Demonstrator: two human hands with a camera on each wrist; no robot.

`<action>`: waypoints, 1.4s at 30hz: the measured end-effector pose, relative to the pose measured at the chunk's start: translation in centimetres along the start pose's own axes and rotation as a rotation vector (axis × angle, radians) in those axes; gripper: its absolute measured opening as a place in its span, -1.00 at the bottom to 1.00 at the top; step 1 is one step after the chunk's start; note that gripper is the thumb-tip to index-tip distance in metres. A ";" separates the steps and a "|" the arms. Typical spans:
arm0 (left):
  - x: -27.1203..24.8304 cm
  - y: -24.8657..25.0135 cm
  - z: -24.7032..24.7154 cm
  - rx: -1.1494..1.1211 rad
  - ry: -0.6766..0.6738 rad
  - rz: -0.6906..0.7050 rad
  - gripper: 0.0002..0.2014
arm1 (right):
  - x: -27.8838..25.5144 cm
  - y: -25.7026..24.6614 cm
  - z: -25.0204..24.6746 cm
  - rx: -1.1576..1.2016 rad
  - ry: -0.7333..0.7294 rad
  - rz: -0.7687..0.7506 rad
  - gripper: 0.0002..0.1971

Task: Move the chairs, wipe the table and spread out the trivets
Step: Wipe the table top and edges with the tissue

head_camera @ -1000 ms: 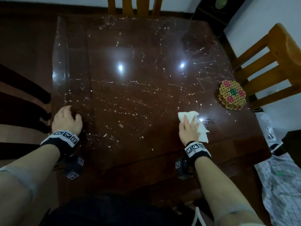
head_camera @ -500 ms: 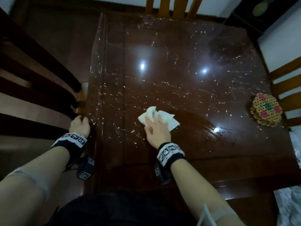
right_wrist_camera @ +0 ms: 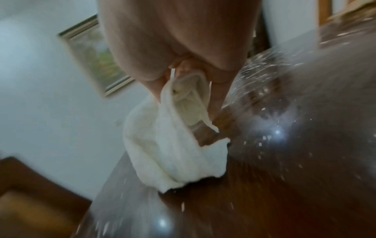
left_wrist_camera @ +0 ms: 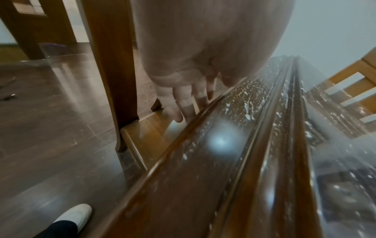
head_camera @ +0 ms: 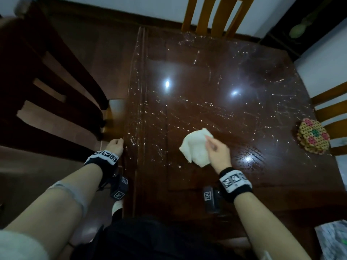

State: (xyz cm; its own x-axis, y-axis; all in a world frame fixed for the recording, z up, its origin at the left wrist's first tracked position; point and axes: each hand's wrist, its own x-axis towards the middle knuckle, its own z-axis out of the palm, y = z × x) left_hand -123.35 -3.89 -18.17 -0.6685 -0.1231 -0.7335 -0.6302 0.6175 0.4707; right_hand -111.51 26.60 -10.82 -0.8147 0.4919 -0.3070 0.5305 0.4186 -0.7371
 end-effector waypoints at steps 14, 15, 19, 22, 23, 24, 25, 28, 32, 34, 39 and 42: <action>5.1 4.1 -0.6 -0.092 -0.009 0.037 -0.53 | 12.0 2.0 -3.9 -0.406 -0.045 0.268 -0.49; 5.4 4.1 -0.7 -0.090 -0.003 0.040 -0.53 | 12.8 2.4 -3.3 -0.468 -0.038 0.251 -0.49; 6.3 3.5 -0.8 -0.110 0.027 0.042 -0.56 | 15.1 1.8 -1.8 -0.568 0.011 0.180 -0.50; 6.5 3.5 -0.7 -0.077 0.048 0.069 -0.58 | 16.7 0.3 -0.1 -0.604 -0.019 0.070 -0.51; 6.5 3.5 -0.8 -0.068 0.055 0.079 -0.58 | 17.0 -0.2 0.8 -0.609 -0.047 0.030 -0.51; 6.5 3.5 -0.8 -0.068 0.060 0.083 -0.58 | 16.9 -0.8 1.8 -0.612 -0.079 -0.017 -0.51; 6.6 3.3 -0.9 -0.074 0.062 0.085 -0.58 | 16.5 -1.3 2.8 -0.609 -0.109 -0.064 -0.52; 6.7 3.1 -1.1 -0.061 0.061 0.077 -0.55 | 13.9 -2.6 5.6 -0.549 -0.176 -0.175 -0.52; 6.6 3.3 -1.1 0.012 0.086 0.086 -0.56 | 8.1 -3.2 8.2 -0.501 -0.293 -0.322 -0.50; 6.3 3.6 -0.9 0.072 0.105 0.118 -0.56 | 5.0 -3.0 9.2 -0.440 -0.319 -0.386 -0.53; 6.3 3.8 -0.5 0.161 0.151 0.139 -0.55 | 1.0 -1.0 9.6 -0.250 -0.494 -0.393 -0.57; 6.2 4.2 -0.2 0.190 0.178 0.144 -0.55 | 1.0 -1.5 6.8 -0.046 -0.346 -0.245 -0.59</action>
State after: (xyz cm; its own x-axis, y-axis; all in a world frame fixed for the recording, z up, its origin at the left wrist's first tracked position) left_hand -130.22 -2.23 -20.64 -0.8152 -0.1477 -0.5601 -0.4495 0.7711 0.4509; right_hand -114.74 21.27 -14.12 -0.9443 0.0921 -0.3159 0.3152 0.5289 -0.7880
